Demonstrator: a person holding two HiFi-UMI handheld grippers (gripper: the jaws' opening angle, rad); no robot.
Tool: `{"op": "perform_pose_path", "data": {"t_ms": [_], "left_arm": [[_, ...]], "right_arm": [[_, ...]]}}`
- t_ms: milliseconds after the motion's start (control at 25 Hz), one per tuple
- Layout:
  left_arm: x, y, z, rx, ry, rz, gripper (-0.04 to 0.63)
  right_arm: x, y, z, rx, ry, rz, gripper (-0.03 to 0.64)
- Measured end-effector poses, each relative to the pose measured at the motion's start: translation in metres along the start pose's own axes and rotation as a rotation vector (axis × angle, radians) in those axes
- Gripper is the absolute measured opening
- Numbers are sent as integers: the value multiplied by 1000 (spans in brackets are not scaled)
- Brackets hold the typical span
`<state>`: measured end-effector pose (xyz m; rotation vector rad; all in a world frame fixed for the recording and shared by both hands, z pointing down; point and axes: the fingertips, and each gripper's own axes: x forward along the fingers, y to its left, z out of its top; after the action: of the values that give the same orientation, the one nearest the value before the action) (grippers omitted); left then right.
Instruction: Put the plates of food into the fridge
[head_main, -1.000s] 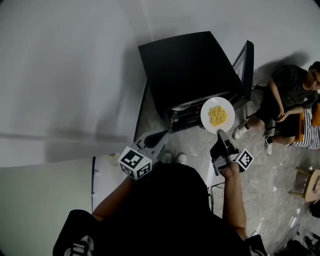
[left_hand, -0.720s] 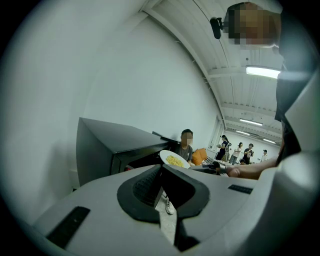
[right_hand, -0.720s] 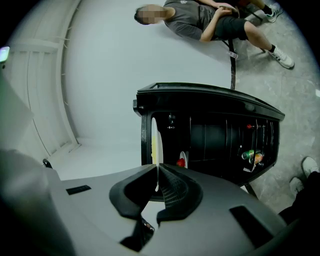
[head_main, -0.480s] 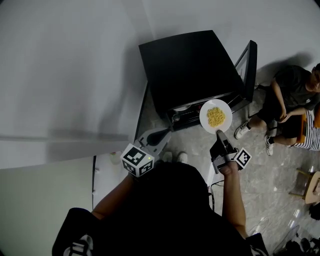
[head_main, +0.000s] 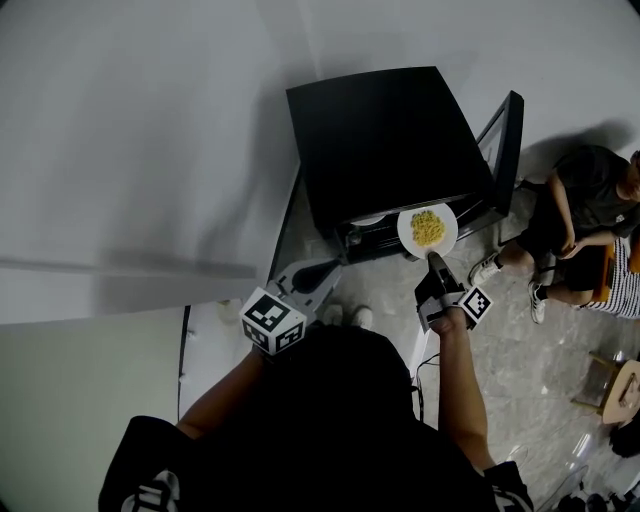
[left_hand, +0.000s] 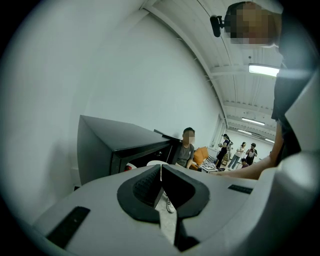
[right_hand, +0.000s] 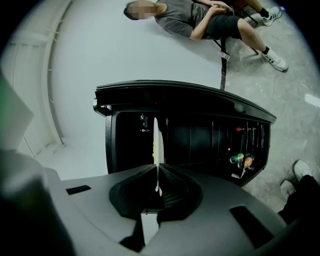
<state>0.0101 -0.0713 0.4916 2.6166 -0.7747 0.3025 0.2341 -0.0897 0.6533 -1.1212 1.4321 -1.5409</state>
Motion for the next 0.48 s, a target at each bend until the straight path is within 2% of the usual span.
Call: {"op": "perform_pose_path", "data": {"t_ms": [480], "left_arm": [[-9, 4, -4, -25, -14, -2, 25]], "right_arm": [[44, -12, 15, -33, -16, -33, 32]]}}
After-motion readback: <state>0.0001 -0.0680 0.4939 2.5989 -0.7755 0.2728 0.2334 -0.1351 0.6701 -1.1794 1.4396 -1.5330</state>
